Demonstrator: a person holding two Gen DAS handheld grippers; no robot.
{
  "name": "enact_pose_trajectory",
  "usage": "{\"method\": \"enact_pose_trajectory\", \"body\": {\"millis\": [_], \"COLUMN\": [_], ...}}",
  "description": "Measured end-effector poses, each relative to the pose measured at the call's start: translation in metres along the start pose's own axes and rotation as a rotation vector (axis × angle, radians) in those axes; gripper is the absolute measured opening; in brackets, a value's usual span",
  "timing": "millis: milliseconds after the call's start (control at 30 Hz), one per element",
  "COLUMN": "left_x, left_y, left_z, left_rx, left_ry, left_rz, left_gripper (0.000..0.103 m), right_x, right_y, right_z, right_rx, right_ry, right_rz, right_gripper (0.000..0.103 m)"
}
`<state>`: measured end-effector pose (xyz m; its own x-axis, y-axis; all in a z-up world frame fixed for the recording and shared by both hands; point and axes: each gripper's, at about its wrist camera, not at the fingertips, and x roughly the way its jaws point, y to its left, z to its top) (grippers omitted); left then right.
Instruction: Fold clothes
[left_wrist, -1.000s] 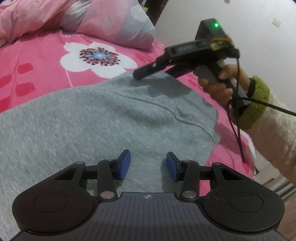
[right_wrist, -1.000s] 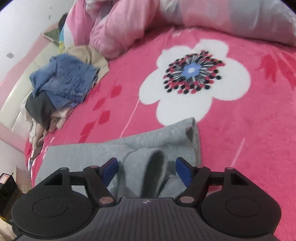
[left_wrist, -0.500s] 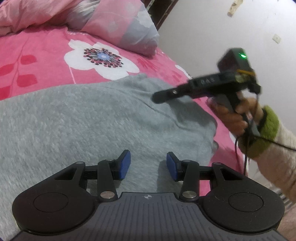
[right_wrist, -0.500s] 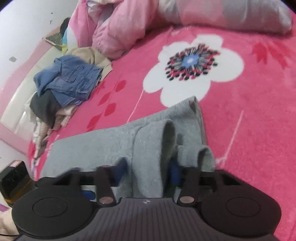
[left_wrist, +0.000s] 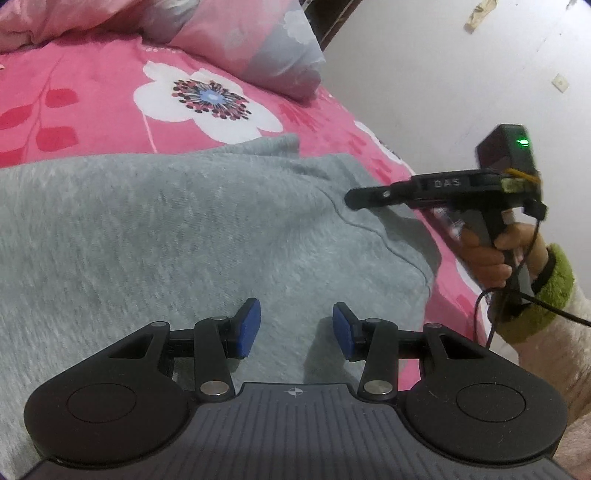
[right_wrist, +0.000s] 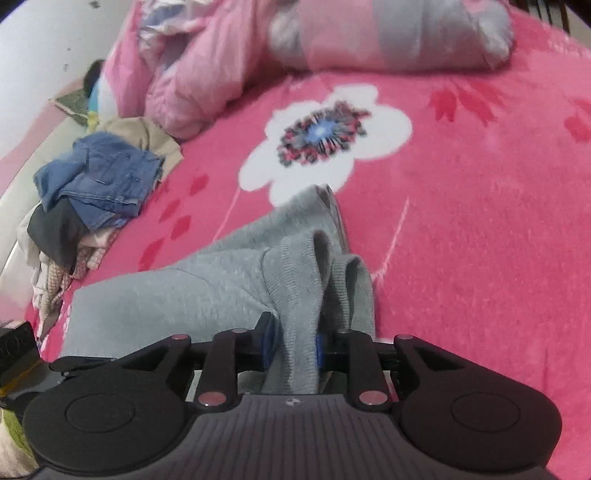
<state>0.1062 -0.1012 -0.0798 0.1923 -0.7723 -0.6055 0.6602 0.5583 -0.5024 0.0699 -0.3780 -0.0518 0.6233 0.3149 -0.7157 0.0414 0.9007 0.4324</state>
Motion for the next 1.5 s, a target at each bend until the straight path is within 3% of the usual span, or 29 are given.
{"method": "enact_pose_trajectory", "body": {"millis": [33, 67, 100, 200, 333, 367, 433, 500, 567, 633, 767, 933, 1067, 1200, 1333, 1467, 1500], "left_x": [0.000, 0.000, 0.000, 0.000, 0.000, 0.000, 0.000, 0.000, 0.000, -0.001, -0.004, -0.018, -0.024, -0.021, -0.020, -0.033, -0.043], "left_y": [0.000, 0.000, 0.000, -0.002, -0.002, -0.001, 0.000, 0.001, 0.002, 0.002, 0.003, 0.015, 0.030, 0.041, 0.041, 0.038, 0.036], "left_z": [0.000, 0.000, 0.000, -0.001, -0.003, -0.002, -0.002, -0.003, -0.004, -0.004, -0.004, 0.009, 0.017, 0.016, 0.019, 0.019, 0.018], "left_rx": [0.002, 0.004, 0.007, 0.024, 0.029, 0.023, 0.011, 0.002, -0.007, -0.013, -0.028, -0.084, -0.127, -0.160, -0.160, -0.187, -0.191], "left_ry": [0.000, 0.001, 0.001, -0.003, -0.007, -0.008, -0.010, -0.015, -0.022, -0.029, -0.048, -0.097, -0.116, -0.108, -0.104, -0.110, -0.129], "left_rz": [0.001, 0.002, 0.003, 0.010, 0.010, 0.008, 0.003, -0.001, -0.003, -0.003, 0.010, 0.055, 0.088, 0.083, 0.082, 0.102, 0.098], "left_gripper": [0.043, 0.043, 0.043, 0.043, 0.043, 0.043, 0.043, 0.043, 0.043, 0.043, 0.043, 0.043, 0.043, 0.043, 0.043, 0.043, 0.043], "right_x": [-0.004, -0.007, -0.010, -0.008, 0.014, 0.016, 0.018, 0.010, 0.001, -0.005, -0.008, -0.023, -0.011, 0.031, 0.040, 0.035, 0.025], "right_y": [0.007, 0.014, 0.019, 0.016, -0.024, -0.032, -0.044, -0.032, -0.015, 0.000, 0.008, 0.017, 0.004, -0.044, -0.078, -0.074, -0.071], "right_z": [-0.002, -0.003, -0.005, -0.006, 0.005, 0.005, 0.005, 0.001, -0.004, -0.006, 0.001, 0.025, 0.037, 0.025, 0.018, 0.024, 0.023], "right_rx": [-0.041, -0.084, -0.124, -0.164, 0.035, 0.074, 0.137, 0.056, -0.037, -0.105, -0.107, -0.041, 0.038, 0.217, 0.390, 0.382, 0.374], "right_ry": [-0.028, -0.058, -0.093, -0.121, -0.053, -0.047, -0.041, -0.091, -0.136, -0.167, -0.192, -0.276, -0.286, -0.173, -0.136, -0.098, -0.123], "right_rz": [-0.036, -0.086, -0.133, -0.185, -0.013, 0.031, 0.108, 0.086, 0.050, 0.021, 0.022, 0.144, 0.182, 0.172, 0.290, 0.207, 0.188], "right_gripper": [0.037, 0.053, 0.060, 0.072, 0.071, 0.059, 0.050, 0.034, 0.026, 0.022, 0.018, 0.017, 0.017, 0.017, 0.018, 0.048, 0.048]}}
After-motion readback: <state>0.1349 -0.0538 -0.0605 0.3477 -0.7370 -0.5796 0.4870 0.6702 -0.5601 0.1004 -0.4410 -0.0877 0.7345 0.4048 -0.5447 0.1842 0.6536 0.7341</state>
